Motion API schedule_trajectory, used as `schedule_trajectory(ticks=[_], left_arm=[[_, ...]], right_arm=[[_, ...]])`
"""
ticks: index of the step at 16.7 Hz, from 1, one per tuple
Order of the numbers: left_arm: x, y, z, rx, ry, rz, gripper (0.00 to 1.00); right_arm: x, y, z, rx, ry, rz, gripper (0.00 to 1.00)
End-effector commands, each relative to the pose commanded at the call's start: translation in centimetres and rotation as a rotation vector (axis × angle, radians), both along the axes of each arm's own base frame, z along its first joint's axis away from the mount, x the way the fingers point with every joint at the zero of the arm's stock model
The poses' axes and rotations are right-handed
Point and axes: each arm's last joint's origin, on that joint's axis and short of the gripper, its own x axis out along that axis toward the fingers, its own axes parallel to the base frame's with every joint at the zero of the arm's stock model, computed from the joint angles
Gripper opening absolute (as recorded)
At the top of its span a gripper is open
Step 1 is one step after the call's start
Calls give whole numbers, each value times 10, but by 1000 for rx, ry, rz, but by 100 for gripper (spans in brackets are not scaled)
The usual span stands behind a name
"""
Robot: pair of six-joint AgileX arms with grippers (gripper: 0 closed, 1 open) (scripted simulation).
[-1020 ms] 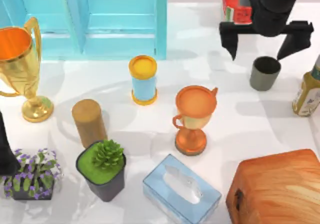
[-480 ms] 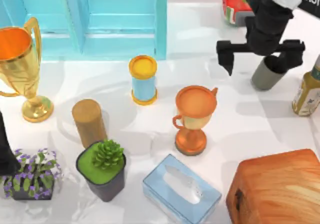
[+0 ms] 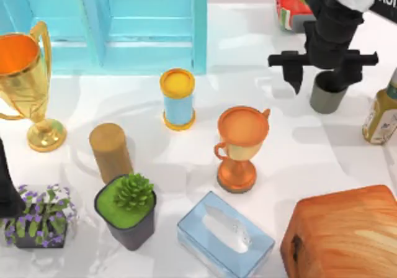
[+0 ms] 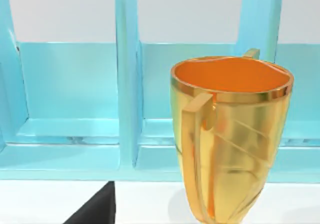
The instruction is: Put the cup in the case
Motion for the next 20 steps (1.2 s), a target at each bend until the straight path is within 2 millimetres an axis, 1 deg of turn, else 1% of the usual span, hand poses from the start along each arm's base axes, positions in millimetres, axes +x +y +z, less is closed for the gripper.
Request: schedule_trajectory(ticks=[5,6,15,16,17,18,20], left_arm=[[0,0,0,0,0,0,100],[0,0,0,0,0,0,100],[0,0,0,0,0,0,100],[0,0,0,0,0,0,100],[0,0,0,0,0,0,100],[0,0,0,0,0,0,100],[0,0,0,0,0,0,100]], right_arm=[[0,0,0,0,0,0,2],[0,0,0,0,0,0,0],[0,-1,1,0,0,-1,0],[1,-6,6,2,-8,-3,0],[1,-16,15,5,-22,-8,0],[2,-31,28,8,-41,-15,0],[-1,-68,59,11,-85,-31,0]])
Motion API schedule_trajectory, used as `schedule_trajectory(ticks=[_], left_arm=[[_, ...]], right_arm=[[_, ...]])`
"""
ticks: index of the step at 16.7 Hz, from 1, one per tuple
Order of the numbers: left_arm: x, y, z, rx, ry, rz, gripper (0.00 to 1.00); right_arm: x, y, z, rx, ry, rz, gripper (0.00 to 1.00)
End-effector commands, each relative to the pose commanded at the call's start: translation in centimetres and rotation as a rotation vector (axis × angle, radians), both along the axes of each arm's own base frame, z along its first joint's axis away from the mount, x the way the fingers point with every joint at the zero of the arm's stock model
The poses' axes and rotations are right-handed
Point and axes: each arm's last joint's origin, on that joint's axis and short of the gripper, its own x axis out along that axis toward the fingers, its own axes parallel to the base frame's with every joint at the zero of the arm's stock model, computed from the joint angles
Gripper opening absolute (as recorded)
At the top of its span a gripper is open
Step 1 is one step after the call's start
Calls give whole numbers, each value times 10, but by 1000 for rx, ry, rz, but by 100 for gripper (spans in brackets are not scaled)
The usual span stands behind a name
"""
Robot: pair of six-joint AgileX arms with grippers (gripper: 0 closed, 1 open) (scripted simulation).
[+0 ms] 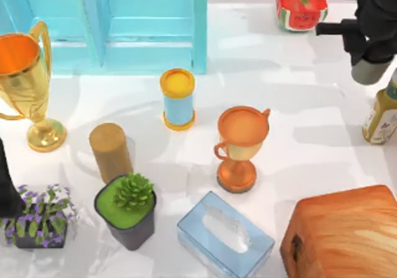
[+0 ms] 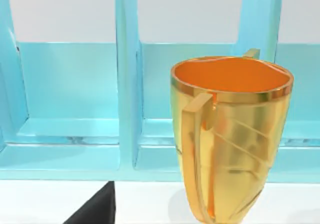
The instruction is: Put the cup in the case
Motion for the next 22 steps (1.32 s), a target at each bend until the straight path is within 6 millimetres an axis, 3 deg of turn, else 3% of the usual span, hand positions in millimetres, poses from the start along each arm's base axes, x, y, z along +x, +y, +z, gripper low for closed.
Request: schedule_trajectory(ticks=[2,5,9,12,15,22], left_arm=[[0,0,0,0,0,0,100],[0,0,0,0,0,0,100],[0,0,0,0,0,0,100],[0,0,0,0,0,0,100],[0,0,0,0,0,0,100],[0,0,0,0,0,0,100]], right_arm=[[-12,-44,31,-5,-33,-16,0],[-44,-108,65,-21,-36,-31,0],[-102,-163,79,-13,45,-14,0],[-140,-182,82,9,90,14,0],[-163,-189,83,27,105,31,0],[-164,-189,78,28,109,32,0]])
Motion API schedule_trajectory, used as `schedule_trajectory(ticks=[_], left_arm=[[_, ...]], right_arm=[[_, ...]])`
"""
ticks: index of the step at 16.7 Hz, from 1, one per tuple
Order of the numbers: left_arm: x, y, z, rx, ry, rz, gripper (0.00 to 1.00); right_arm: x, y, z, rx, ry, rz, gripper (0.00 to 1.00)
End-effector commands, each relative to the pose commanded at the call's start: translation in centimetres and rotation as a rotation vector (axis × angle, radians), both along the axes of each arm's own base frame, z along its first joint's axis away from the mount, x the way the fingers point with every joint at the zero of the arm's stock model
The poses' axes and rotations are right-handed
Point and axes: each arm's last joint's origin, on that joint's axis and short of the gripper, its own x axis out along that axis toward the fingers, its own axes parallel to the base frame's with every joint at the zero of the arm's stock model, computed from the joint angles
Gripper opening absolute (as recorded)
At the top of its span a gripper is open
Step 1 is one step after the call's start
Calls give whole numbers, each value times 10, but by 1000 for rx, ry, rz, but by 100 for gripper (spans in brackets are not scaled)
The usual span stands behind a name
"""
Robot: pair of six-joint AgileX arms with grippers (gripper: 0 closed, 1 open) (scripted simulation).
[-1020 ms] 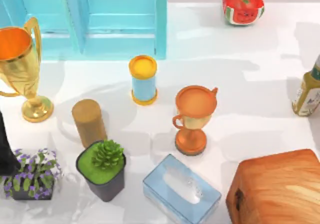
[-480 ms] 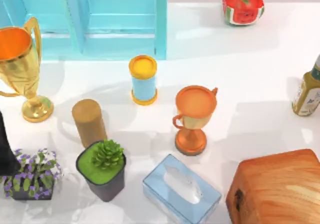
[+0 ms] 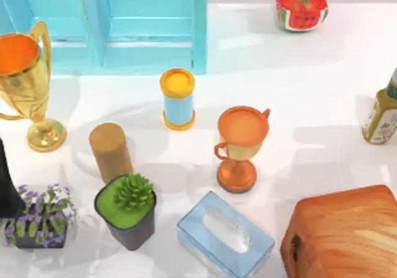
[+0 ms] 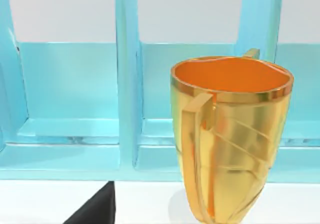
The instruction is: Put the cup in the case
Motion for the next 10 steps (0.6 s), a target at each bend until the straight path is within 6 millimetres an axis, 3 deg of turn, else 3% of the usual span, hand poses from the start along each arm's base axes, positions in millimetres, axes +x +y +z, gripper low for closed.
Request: schedule_trajectory(ticks=[7,10], left_arm=[[0,0,0,0,0,0,100],[0,0,0,0,0,0,100]], right_arm=[[2,-5,-55,-1,-10,4,0],[2,-7,-59,1,-3,1,0]])
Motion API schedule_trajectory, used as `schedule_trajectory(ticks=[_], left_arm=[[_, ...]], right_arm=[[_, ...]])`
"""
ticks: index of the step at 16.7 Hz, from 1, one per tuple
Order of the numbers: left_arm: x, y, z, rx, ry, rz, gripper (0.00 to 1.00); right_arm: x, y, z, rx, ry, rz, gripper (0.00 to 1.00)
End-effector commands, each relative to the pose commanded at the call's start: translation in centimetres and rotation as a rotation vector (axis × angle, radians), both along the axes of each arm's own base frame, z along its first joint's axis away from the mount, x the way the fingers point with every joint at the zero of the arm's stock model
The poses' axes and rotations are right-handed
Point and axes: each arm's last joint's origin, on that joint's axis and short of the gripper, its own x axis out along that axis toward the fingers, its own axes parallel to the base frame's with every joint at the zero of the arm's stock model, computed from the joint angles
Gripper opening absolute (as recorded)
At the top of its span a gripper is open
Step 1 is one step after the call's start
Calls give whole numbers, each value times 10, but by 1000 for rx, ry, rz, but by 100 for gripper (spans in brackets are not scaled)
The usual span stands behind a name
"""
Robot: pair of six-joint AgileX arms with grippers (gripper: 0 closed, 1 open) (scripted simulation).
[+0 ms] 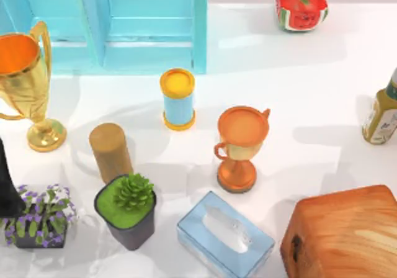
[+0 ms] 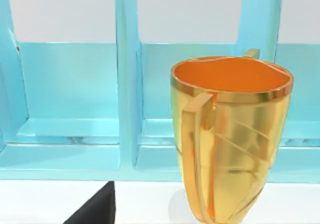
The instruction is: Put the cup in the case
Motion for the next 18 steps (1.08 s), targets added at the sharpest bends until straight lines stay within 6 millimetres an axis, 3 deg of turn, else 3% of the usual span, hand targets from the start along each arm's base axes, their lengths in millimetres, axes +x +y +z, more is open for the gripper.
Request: schedule_trajectory(ticks=[2,15,18], left_arm=[[0,0,0,0,0,0,100],[0,0,0,0,0,0,100],[0,0,0,0,0,0,100]], right_arm=[[0,0,0,0,0,0,0],[0,0,0,0,0,0,98],[0,0,0,0,0,0,100]])
